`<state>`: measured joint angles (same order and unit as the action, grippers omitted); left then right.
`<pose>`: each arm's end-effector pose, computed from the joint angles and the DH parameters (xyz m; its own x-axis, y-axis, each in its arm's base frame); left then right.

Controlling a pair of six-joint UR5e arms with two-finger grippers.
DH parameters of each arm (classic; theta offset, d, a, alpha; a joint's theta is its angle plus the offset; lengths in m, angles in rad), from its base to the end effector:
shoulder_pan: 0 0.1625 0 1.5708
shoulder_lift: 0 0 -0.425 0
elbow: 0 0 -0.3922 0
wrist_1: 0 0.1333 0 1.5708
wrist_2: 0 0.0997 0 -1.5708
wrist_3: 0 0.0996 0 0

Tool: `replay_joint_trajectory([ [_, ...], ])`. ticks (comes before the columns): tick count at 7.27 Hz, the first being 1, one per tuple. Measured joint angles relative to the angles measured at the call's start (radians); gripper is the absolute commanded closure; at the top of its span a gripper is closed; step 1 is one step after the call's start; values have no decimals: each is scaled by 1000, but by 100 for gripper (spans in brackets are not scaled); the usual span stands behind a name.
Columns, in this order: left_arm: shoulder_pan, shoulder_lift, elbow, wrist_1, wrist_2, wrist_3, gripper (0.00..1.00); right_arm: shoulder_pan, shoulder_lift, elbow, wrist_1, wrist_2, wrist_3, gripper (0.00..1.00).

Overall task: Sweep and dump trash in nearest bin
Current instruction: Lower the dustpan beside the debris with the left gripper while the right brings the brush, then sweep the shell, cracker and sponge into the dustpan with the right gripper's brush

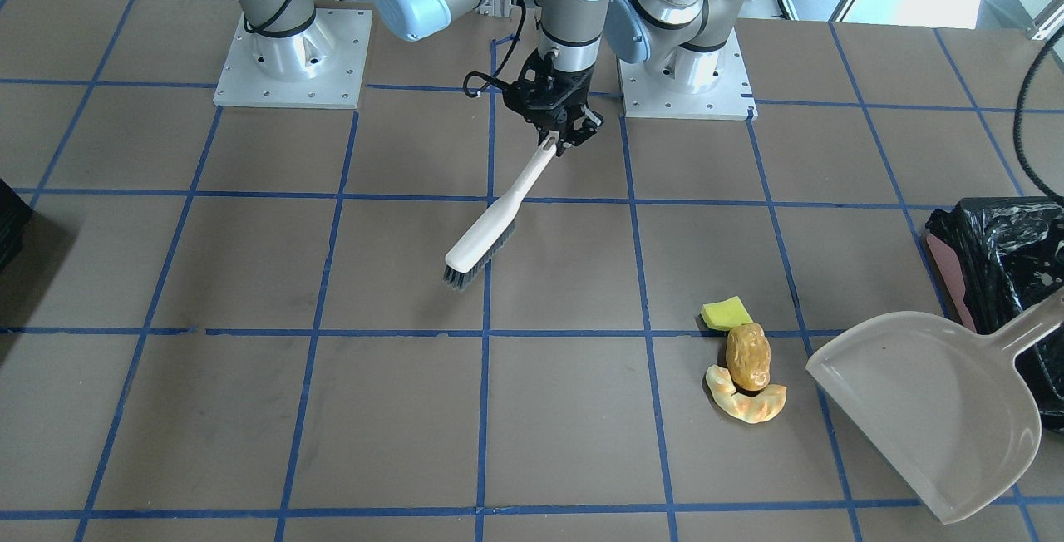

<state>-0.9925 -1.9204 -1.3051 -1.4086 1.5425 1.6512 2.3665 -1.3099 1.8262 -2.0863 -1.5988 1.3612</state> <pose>0.2378 -0.6133 0.4375 -0.4758 0.8759 -0.0802 0.8793 0.4757 -0.0218 0.4845 -0.2919 0.2799 -0.8443 0.5359 0.0066 0.5356 0.8441 -0.0272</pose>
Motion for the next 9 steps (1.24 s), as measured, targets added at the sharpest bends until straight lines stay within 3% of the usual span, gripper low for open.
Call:
replay_joint_trajectory([
  [2, 74, -20, -50, 17, -65, 226, 100, 43, 99, -121, 3, 2, 75, 100],
  [5, 94, -51, -98, 46, -116, 539, 100, 68, 197, -253, 2, 58, 115, 100],
  [9, 95, -125, -102, 78, -121, 599, 100, 115, 393, -530, 52, 67, 260, 100],
])
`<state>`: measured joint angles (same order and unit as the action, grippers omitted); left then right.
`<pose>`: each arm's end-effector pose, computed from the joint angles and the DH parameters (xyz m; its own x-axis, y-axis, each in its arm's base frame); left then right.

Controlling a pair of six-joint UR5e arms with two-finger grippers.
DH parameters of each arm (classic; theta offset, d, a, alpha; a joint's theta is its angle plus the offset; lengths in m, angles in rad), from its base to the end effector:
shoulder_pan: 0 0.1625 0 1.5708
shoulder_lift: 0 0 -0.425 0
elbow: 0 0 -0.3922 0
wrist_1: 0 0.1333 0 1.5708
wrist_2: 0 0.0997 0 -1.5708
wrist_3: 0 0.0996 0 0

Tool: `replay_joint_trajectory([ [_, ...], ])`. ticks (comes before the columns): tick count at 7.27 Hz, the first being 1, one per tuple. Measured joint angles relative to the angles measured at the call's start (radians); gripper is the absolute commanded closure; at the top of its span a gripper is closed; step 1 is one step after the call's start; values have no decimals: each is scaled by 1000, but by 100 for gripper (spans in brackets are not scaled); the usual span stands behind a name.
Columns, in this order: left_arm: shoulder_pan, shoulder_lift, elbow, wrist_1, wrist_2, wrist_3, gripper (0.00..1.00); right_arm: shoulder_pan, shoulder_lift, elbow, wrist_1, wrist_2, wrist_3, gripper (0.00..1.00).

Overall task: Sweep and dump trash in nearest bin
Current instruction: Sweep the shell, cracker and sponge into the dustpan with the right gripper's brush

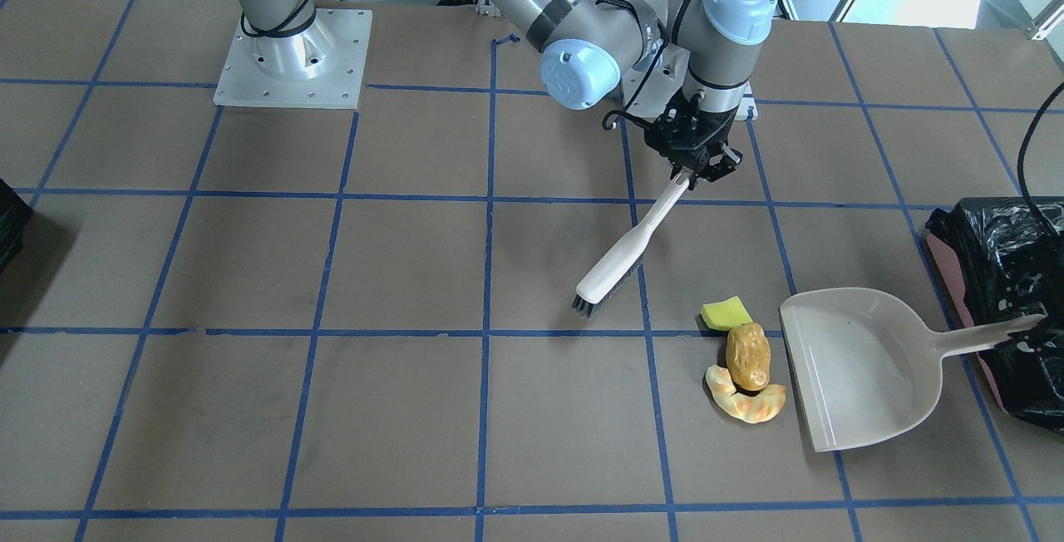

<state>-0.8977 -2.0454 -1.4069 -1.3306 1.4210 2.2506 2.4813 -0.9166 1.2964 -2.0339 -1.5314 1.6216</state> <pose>0.2957 -0.6085 0.3154 -0.0017 0.9992 -0.0388 0.9871 -0.0045 -0.1601 0.6611 -0.3397 0.2635 -0.7551 0.6506 -0.0811 0.6495 0.7591 0.0434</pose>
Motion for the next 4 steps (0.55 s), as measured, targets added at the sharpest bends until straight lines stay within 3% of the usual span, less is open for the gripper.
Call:
replay_joint_trajectory([
  [4, -3, -52, -3, 38, -2, -54, 100, 9, 97, -152, 44, 3, 67, 100],
])
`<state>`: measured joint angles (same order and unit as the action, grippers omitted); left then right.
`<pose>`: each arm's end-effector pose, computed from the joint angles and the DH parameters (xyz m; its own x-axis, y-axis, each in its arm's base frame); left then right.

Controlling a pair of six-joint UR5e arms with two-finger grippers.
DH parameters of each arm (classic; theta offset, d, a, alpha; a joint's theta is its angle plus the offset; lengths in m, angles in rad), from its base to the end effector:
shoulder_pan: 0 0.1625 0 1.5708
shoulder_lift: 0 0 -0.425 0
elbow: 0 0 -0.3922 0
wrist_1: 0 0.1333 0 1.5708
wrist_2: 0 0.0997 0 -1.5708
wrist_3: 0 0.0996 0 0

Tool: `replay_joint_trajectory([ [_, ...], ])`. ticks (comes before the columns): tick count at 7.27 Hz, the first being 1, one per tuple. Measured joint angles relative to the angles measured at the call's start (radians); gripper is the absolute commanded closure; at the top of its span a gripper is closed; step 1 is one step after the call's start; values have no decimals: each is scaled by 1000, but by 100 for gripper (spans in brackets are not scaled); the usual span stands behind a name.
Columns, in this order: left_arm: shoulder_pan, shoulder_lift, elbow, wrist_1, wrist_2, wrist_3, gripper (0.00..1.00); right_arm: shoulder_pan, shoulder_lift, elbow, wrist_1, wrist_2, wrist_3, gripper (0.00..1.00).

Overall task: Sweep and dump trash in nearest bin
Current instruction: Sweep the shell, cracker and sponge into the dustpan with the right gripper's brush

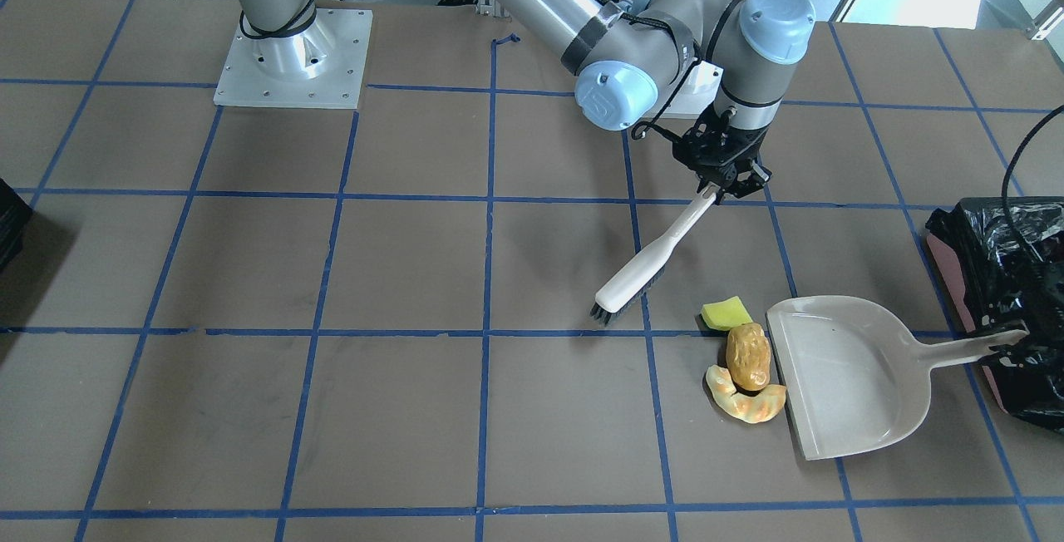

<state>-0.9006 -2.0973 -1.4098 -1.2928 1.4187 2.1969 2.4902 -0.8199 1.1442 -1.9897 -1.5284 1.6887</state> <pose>0.3002 -0.6177 0.2830 -0.0523 0.9985 -0.0176 0.9836 0.0484 -0.1735 0.6960 -0.3577 0.2586 -0.7153 0.6931 -0.0888 0.6915 0.7204 0.0530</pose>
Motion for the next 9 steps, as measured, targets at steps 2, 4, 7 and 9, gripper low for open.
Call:
replay_joint_trajectory([
  [2, -4, -22, -10, 35, -2, -14, 100, 18, 74, -96, 13, 0, 22, 100],
  [4, -7, -33, -14, 44, -2, -19, 100, 28, 133, -181, 42, 1, 28, 100],
  [7, -9, -35, -15, 48, -1, -34, 100, 33, 189, -262, 47, 14, 12, 100],
  [9, -12, -33, -15, 49, -1, -41, 100, 32, 207, -282, 46, 31, -11, 100],
])
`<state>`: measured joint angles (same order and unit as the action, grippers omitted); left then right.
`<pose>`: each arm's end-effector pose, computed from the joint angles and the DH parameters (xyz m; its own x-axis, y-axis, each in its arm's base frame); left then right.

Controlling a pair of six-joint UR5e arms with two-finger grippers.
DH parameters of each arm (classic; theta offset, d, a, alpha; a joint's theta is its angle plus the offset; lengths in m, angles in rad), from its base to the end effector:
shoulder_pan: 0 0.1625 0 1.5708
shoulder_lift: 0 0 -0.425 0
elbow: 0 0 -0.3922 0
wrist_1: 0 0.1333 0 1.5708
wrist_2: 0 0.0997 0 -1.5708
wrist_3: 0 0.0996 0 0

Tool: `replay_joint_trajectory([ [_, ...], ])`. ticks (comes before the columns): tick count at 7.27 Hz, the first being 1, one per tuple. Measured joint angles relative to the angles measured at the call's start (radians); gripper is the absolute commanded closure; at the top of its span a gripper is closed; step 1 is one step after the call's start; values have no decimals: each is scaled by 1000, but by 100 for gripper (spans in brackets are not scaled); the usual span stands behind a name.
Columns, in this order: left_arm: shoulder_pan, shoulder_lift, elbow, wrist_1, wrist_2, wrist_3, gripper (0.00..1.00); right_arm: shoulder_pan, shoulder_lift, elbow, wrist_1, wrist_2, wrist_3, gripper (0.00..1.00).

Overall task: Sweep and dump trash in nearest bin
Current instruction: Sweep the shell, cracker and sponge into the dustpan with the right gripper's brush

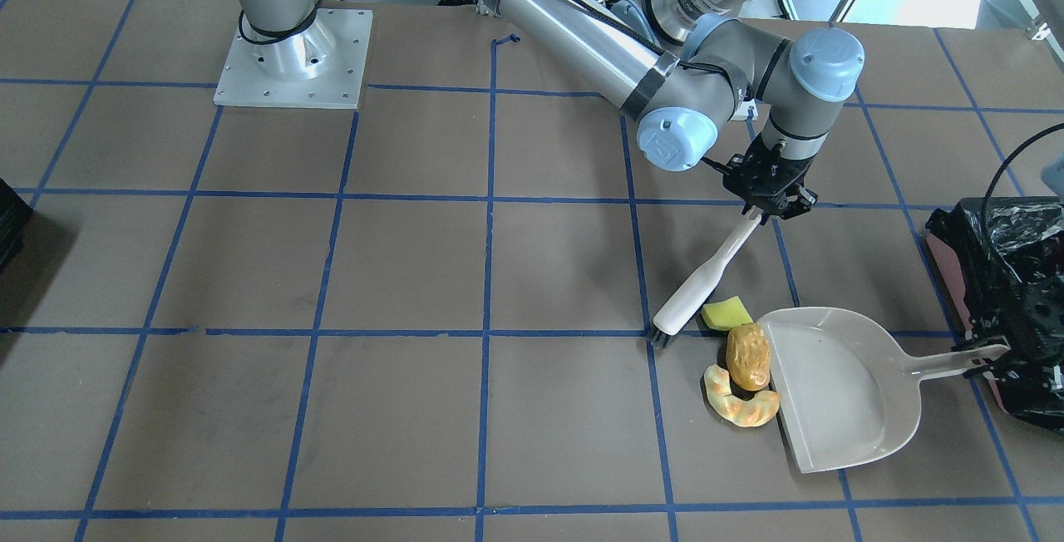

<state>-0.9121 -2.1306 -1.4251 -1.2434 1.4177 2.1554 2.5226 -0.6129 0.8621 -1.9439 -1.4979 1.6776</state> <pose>0.2961 -0.6251 0.2581 -0.0817 0.9966 -0.0116 0.9815 0.0784 -0.1745 0.7648 -0.3723 0.2240 -0.7427 0.6596 -0.1152 0.6542 0.7515 0.0850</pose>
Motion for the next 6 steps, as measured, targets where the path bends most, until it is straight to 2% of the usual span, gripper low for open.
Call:
replay_joint_trajectory([
  [6, -9, 6, -33, -10, 109, -67, 100, -9, 72, -109, -7, 23, -79, 100],
])
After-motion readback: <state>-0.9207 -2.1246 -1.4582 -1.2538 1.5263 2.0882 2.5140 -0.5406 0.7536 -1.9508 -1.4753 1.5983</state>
